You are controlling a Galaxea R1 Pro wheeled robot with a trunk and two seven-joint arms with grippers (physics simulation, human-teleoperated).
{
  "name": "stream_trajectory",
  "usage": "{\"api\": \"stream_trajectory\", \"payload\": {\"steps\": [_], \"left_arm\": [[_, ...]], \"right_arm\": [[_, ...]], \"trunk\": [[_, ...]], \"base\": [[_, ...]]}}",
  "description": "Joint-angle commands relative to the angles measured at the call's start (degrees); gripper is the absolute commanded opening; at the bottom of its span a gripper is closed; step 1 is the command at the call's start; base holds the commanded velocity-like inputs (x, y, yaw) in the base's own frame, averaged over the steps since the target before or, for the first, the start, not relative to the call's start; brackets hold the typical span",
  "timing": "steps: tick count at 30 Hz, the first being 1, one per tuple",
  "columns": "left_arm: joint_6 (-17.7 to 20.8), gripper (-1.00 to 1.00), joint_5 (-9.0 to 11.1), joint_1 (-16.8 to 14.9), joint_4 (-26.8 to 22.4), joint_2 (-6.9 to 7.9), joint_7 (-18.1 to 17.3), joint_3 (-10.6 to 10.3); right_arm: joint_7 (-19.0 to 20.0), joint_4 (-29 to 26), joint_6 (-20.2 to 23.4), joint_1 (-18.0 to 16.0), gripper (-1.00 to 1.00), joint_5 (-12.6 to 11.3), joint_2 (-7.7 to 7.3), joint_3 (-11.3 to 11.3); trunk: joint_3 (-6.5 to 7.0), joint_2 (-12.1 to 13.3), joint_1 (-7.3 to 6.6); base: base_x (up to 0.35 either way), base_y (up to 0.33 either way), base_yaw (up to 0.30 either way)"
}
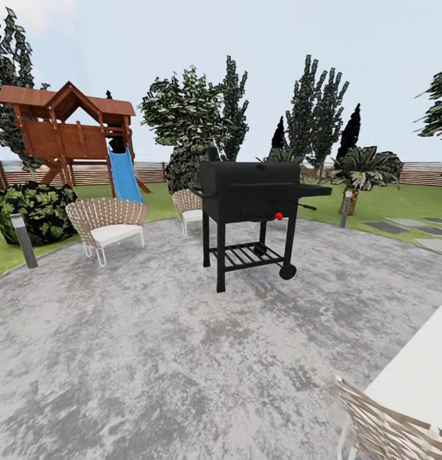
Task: Take the three Easter eggs out of the wicker basket on the lawn in the garden, then place them on the lawn next to a single tree (choose any tree) so that all three eggs are next to the same tree and none are left in the basket.
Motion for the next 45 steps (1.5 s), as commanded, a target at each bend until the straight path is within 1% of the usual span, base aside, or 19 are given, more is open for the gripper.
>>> {"api": "stream_trajectory", "payload": {"steps": [1,9,37,45], "left_arm": [[0.0,1.00,0.2,0.0,-0.1,0.00,-0.2,0.0],[0.0,1.00,0.2,0.0,-0.1,0.00,-0.2,0.0],[0.0,1.00,0.2,0.0,-0.1,0.00,-0.2,0.0],[0.0,1.00,0.2,0.0,-0.1,0.00,-0.1,0.0]], "right_arm": [[0.0,0.1,-0.2,0.0,1.00,0.0,-0.01,-0.1],[0.0,0.1,-0.2,0.0,1.00,0.0,-0.04,-0.1],[0.0,0.1,-0.2,0.0,1.00,0.0,-0.05,-0.1],[0.0,0.1,-0.2,0.0,1.00,0.0,-0.05,-0.2]], "trunk": [[-0.05,0.0,0.03],[0.17,0.0,0.03],[1.80,0.0,0.03],[1.96,0.0,0.03]], "base": [[0.279,0.235,0.000],[0.278,0.236,-0.076],[0.272,0.236,-0.179],[0.271,0.229,-0.052]]}}
